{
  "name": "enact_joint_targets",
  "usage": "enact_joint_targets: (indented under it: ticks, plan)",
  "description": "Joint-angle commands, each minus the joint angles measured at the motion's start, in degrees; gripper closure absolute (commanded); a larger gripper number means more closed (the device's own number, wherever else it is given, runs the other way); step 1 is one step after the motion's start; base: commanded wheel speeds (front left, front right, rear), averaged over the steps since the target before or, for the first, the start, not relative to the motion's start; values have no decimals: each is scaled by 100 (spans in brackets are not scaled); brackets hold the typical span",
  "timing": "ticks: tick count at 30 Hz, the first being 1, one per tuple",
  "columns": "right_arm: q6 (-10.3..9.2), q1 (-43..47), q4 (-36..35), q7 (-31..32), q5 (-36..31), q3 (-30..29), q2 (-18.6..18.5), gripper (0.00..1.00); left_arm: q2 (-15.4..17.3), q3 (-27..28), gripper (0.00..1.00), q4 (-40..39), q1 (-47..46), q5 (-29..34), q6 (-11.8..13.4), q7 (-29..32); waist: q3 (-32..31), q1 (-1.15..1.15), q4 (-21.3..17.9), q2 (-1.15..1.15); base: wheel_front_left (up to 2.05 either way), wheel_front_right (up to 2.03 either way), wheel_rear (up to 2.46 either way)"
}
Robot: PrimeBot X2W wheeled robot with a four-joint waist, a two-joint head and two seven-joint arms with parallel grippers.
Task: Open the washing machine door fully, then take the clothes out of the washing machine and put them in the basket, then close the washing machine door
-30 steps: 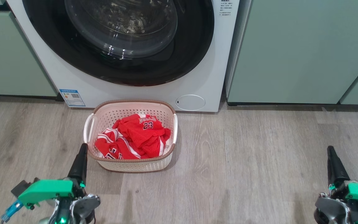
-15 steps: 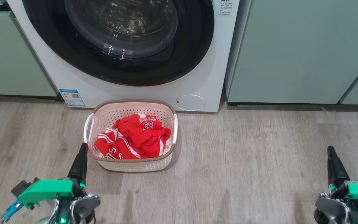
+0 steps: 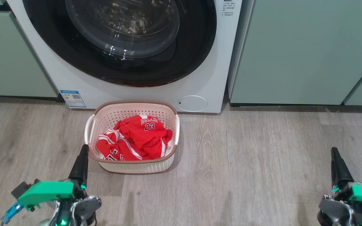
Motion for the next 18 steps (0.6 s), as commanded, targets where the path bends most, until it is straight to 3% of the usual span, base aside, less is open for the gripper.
enact_joint_targets:
  ticks: [1, 18]
  plan:
    - [-3, -242, -222, 33, 36, 138, -105, 100, 31, 183, 100, -205, -302, -29, 4, 34, 0, 0, 0, 0, 0, 0, 0]
    - [-3, -242, -222, 33, 36, 138, -105, 100, 31, 183, 100, -205, -302, -29, 4, 34, 0, 0, 0, 0, 0, 0, 0]
